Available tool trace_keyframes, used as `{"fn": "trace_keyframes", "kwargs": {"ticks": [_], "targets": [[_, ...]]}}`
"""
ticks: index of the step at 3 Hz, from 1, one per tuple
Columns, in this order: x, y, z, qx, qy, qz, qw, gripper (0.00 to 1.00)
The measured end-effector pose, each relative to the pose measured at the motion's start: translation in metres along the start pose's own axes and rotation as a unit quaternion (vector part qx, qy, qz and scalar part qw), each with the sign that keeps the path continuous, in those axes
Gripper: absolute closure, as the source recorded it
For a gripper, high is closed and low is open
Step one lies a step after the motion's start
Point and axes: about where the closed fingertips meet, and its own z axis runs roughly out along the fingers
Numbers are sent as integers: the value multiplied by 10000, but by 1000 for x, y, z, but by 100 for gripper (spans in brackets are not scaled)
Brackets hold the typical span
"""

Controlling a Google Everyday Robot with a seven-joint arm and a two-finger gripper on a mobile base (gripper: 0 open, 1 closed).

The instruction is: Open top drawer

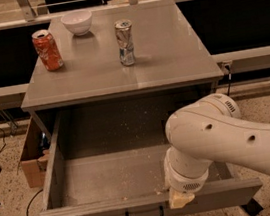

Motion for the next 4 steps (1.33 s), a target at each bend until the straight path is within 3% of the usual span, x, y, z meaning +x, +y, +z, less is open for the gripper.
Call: {"fn": "trace_keyframes", "kwargs": {"ticks": [1, 2, 3, 4], "targets": [[0, 0, 0, 6, 7, -7, 10000, 5], [0, 0, -1, 9, 11, -11, 10000, 0], [13, 1, -34, 312, 101, 39, 9995, 0], [33, -5, -97, 637, 300, 11, 9975, 0]]}}
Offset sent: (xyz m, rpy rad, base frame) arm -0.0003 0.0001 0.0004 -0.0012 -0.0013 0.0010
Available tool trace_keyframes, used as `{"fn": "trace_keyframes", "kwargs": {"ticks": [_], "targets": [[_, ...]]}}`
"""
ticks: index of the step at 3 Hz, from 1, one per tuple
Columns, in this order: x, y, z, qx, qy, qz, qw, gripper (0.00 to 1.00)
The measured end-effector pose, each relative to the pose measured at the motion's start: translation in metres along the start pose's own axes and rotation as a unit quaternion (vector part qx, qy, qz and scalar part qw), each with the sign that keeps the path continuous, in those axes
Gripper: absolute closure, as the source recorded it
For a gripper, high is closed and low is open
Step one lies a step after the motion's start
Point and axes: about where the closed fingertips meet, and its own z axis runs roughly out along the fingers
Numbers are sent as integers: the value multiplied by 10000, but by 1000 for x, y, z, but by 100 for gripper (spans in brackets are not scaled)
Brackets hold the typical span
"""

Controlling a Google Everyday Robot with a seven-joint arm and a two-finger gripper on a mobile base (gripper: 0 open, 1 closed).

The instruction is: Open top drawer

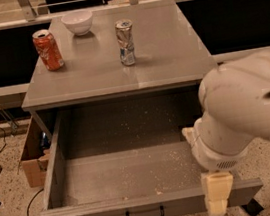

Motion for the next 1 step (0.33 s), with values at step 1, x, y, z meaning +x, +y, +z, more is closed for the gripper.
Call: {"fn": "trace_keyframes", "kwargs": {"ticks": [1], "targets": [[33, -22, -60, 46, 232, -141, 9996, 0]]}}
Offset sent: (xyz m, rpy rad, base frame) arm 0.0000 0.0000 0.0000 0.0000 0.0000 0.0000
